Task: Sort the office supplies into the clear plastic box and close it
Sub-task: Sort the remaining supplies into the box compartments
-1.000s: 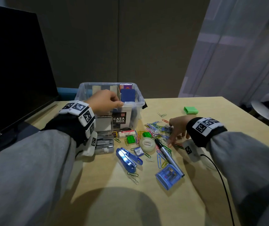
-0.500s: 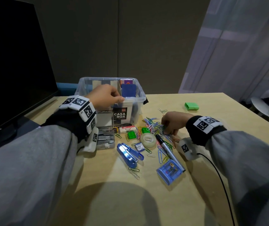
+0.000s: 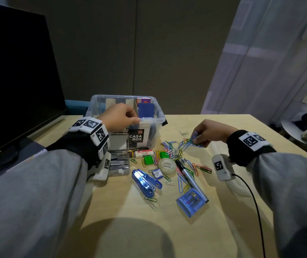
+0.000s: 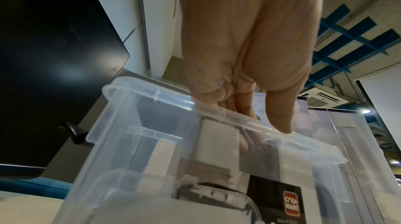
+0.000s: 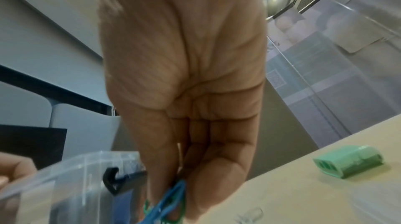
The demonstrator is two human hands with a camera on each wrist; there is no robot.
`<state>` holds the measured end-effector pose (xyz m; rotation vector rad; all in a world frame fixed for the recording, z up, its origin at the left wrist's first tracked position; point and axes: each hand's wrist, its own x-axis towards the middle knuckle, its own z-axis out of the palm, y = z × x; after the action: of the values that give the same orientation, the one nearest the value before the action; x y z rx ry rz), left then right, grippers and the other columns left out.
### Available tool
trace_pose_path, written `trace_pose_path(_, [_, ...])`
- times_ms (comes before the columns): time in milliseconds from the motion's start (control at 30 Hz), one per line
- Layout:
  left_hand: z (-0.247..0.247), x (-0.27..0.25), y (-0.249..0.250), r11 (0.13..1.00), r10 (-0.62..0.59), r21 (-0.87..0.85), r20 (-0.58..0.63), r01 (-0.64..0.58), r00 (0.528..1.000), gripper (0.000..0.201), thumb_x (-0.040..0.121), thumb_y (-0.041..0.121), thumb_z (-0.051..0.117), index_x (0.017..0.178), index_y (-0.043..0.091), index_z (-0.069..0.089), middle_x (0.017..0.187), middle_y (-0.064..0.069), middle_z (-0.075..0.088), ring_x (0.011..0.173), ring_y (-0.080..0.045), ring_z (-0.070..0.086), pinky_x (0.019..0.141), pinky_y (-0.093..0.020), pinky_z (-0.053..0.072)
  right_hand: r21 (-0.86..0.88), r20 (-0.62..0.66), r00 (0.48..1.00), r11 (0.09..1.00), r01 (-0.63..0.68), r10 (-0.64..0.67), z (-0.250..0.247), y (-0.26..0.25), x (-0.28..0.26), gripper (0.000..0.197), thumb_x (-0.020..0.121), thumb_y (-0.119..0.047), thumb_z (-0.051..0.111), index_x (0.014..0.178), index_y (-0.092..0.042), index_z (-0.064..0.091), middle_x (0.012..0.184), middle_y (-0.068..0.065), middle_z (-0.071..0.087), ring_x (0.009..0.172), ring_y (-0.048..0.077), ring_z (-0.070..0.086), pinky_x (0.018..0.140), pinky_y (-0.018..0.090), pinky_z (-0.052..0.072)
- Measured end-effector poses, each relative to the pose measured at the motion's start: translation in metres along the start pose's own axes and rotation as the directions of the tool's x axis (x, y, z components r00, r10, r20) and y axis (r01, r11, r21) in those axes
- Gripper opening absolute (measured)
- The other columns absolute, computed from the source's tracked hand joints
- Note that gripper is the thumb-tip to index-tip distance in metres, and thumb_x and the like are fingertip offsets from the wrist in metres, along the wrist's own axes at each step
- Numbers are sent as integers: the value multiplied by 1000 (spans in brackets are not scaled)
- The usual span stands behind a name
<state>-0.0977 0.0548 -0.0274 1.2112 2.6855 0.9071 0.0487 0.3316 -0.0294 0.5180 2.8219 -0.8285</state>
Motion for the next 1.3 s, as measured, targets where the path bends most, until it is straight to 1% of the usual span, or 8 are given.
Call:
trace_pose_path(333, [-11, -15, 2, 959, -5, -281, -192, -50, 981, 15, 96, 16, 56, 111, 16, 60, 106, 2, 61, 97, -9, 58, 77, -20, 48, 131, -100, 987, 982, 135, -123, -39, -49, -28, 3, 85, -1, 69, 84, -2, 71, 66, 5, 68, 60, 15, 63, 58, 24, 53])
trace_pose_path(500, [-32, -24, -28, 966, -206, 28, -517, 257, 831, 30, 95, 9, 52, 124, 13, 55, 131, -10, 49, 122, -26, 43, 96, -36, 40, 171, -106, 961, 947, 272, -257, -35, -98, -24, 5, 86, 0, 68, 83, -2, 71, 65, 6, 67, 57, 13, 61, 57, 26, 52])
trace_pose_path(633, [-42, -29, -65, 915, -381, -57, -455, 400, 805, 33, 96, 12, 53, 129, 5, 53, 134, -18, 49, 120, -33, 49, 99, -41, 41, 189, -116, 933, 914, 358, -341, -17, -142, -10, 8, 88, -4, 66, 93, 0, 71, 76, 8, 70, 65, 13, 63, 63, 26, 55])
trace_pose_path(733, [-39, -32, -79, 907, -419, -247, -433, 342, 798, 20, 96, 14, 55, 114, 8, 60, 102, -9, 65, 88, -25, 66, 83, -39, 55, 226, -172, 910, 884, 409, -377, 5, -174, 9, 10, 88, -1, 65, 95, 5, 69, 78, 14, 67, 65, 17, 62, 57, 20, 54])
trace_pose_path(867, [-39, -32, -82, 820, -510, -486, -380, 303, 771, 15, 95, 11, 59, 109, 4, 60, 77, -1, 59, 56, -17, 62, 65, -36, 59, 266, -267, 910, 883, 386, -317, 36, -209, 42, 5, 83, 0, 68, 84, 5, 70, 72, 16, 66, 57, 18, 61, 54, 27, 54])
trace_pose_path(1033, [-43, -33, -83, 789, -534, -507, -286, 348, 796, 12, 96, 18, 60, 104, 9, 59, 87, -5, 62, 68, -16, 65, 59, -27, 57, 164, -285, 931, 946, 280, -227, 69, -232, 73, 7, 76, -3, 70, 78, 4, 72, 73, 16, 72, 65, 24, 72, 65, 38, 62])
trace_pose_path(1133, [-44, -35, -86, 746, -565, -562, -249, 359, 786, 18, 95, 22, 62, 105, 8, 58, 94, -10, 65, 76, -19, 66, 61, -30, 58, 67, -240, 924, 945, 321, -297, 79, -231, 74, 12, 83, -14, 72, 82, -3, 74, 74, 9, 73, 59, 14, 67, 61, 26, 58])
trace_pose_path(1300, [-45, -36, -84, 812, -534, -446, -310, 376, 786, 15, 93, 26, 65, 98, 13, 60, 95, -7, 66, 83, -20, 66, 71, -36, 58, -89, -355, 798, 867, 490, -487, 67, -198, 61, 15, 94, -16, 59, 101, -13, 72, 87, -6, 64, 77, 6, 59, 72, 13, 50])
